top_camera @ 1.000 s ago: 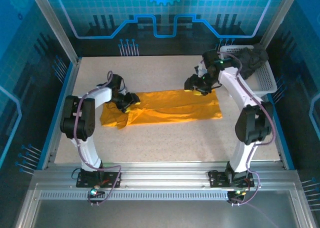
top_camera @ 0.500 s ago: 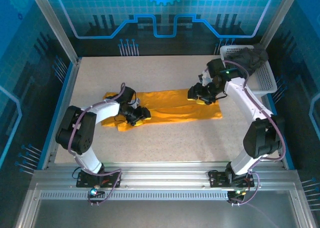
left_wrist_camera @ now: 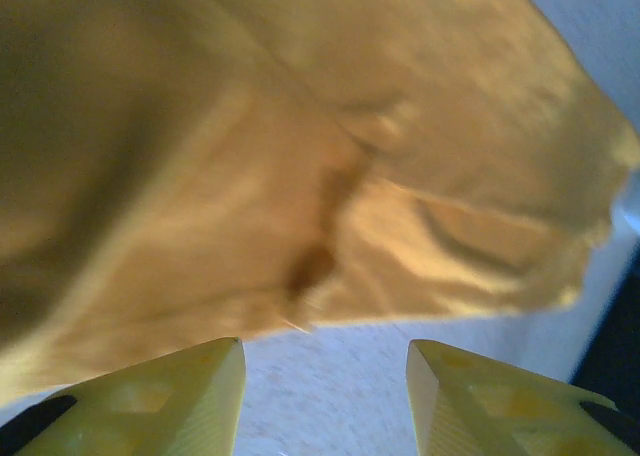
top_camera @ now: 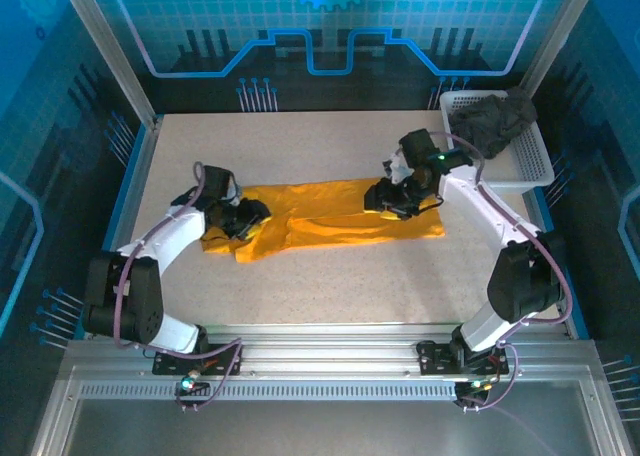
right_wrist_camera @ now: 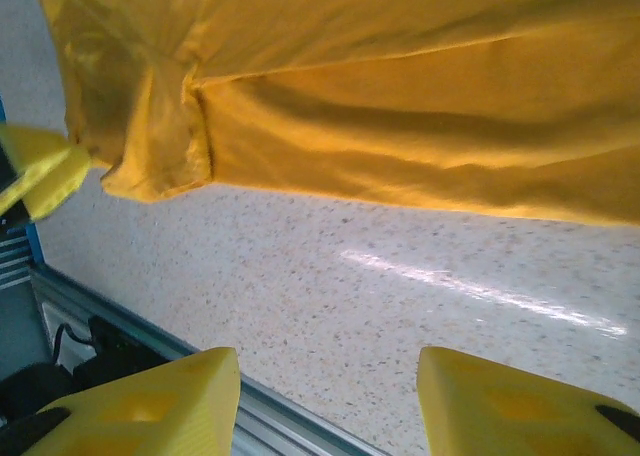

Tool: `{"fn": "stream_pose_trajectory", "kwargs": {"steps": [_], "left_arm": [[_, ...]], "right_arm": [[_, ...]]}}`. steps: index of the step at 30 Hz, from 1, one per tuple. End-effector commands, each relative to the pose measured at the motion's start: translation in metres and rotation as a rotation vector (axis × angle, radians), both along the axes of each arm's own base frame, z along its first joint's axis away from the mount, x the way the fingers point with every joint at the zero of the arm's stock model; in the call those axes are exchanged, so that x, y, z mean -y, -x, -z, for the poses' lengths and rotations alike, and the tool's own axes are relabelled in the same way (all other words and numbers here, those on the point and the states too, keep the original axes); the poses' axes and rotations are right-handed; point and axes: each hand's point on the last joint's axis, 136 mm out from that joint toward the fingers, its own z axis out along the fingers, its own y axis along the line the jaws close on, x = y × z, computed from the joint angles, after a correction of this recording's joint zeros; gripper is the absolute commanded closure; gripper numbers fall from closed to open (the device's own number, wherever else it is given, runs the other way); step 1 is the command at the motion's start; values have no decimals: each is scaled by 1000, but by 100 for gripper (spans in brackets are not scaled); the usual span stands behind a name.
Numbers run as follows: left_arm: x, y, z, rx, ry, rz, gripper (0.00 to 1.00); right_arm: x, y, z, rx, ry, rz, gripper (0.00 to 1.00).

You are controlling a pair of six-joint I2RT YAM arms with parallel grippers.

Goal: Fold and stack the t-shirts

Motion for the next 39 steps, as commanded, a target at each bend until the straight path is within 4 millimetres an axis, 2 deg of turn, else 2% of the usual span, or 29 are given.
{"fn": "stream_pose_trajectory", "kwargs": {"steps": [1, 4, 8, 15, 22, 24, 29, 33, 39], "left_arm": [[-50, 24, 16, -135, -131, -129, 55], [-74, 21, 22, -115, -143, -176, 56], [-85, 7, 31, -85, -147, -162, 56], [-83, -16, 48, -41, -125, -125, 57], [-78, -15, 64, -64, -99, -117, 60], [-75, -17, 63, -48, -73, -117, 63], [-72, -17, 52, -22, -53, -125, 83], [-70, -9, 44, -19, -46, -128, 98], [-74, -1, 26, -28, -73, -141, 99]], "right_arm": [[-22, 8, -13, 50, -49, -54, 49], [-36, 15, -12, 56, -73, -90, 49], [-51, 21, -9, 44, -94, -124, 49], [-59, 21, -9, 30, -106, -131, 49], [-60, 17, -10, 26, -97, -124, 49], [-61, 16, -9, 23, -96, -120, 49], [-63, 15, -6, 15, -94, -115, 49], [-62, 14, -5, 16, -87, -112, 49], [-63, 13, -5, 16, -88, -115, 50]]}}
